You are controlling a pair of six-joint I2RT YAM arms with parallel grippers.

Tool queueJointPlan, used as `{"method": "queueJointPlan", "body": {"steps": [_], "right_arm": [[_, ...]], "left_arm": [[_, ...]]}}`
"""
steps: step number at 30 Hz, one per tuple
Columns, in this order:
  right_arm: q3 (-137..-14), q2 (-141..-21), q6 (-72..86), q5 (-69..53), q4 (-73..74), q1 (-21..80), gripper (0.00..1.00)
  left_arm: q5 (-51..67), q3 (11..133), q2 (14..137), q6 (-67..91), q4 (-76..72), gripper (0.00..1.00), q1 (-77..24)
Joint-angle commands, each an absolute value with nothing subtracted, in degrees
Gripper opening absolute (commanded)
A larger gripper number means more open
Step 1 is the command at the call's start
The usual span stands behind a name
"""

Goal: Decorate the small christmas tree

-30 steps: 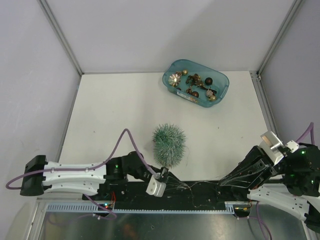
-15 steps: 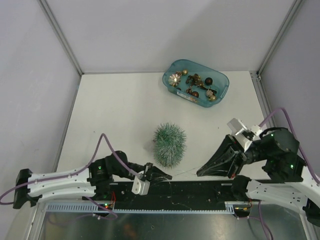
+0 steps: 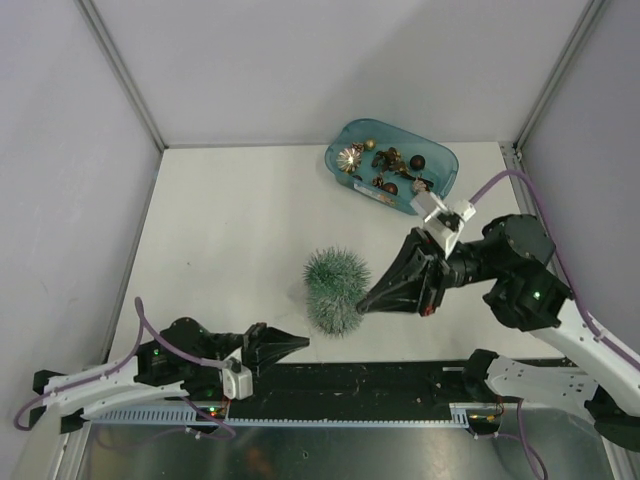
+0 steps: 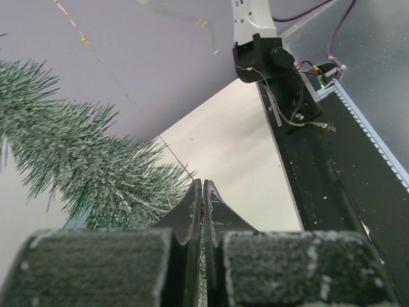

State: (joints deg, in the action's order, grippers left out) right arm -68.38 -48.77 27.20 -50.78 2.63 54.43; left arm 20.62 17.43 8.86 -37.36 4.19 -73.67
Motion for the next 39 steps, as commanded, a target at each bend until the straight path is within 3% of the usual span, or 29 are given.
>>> {"method": "queueJointPlan", "body": {"steps": [1,6,14,21,24,30,34,39], "right_arm": [[-73.65,-50.49,38.31,-57.21,-20.69,48.46,0.0],[-75.67,-55.61,53.01,-60.8,-39.94,41.83,0.0],[-83.01,-61.98,59.86,-61.18,-46.37,38.52,0.0],[-81.71,-62.93,64.69,-63.03,-50.59,36.5,0.03],[-77.71,-61.18,63.96,-63.89,-49.18,37.84,0.15],[-75.37,-56.4,46.53,-61.06,-24.08,41.36,0.42],[-75.08,-53.96,38.32,-58.33,-9.62,41.69,0.78],[-72.56,-46.34,26.88,-48.03,10.19,41.28,0.91]], "left_arm": [[14.94,15.88,7.56,-34.16,15.68,0.0,-73.21],[9.52,17.75,8.02,-31.66,14.51,0.0,-73.09],[0.86,19.97,9.37,-26.42,6.97,0.0,-71.17],[1.05,20.3,11.57,-24.72,5.39,0.0,-69.9],[2.53,20.38,12.65,-25.06,5.21,0.0,-69.85],[4.35,20.39,14.37,-25.45,4.28,0.0,-69.8],[4.36,20.39,15.46,-25.44,2.96,0.0,-69.79],[4.39,20.68,16.08,-25.24,2.37,0.0,-69.79]]}}
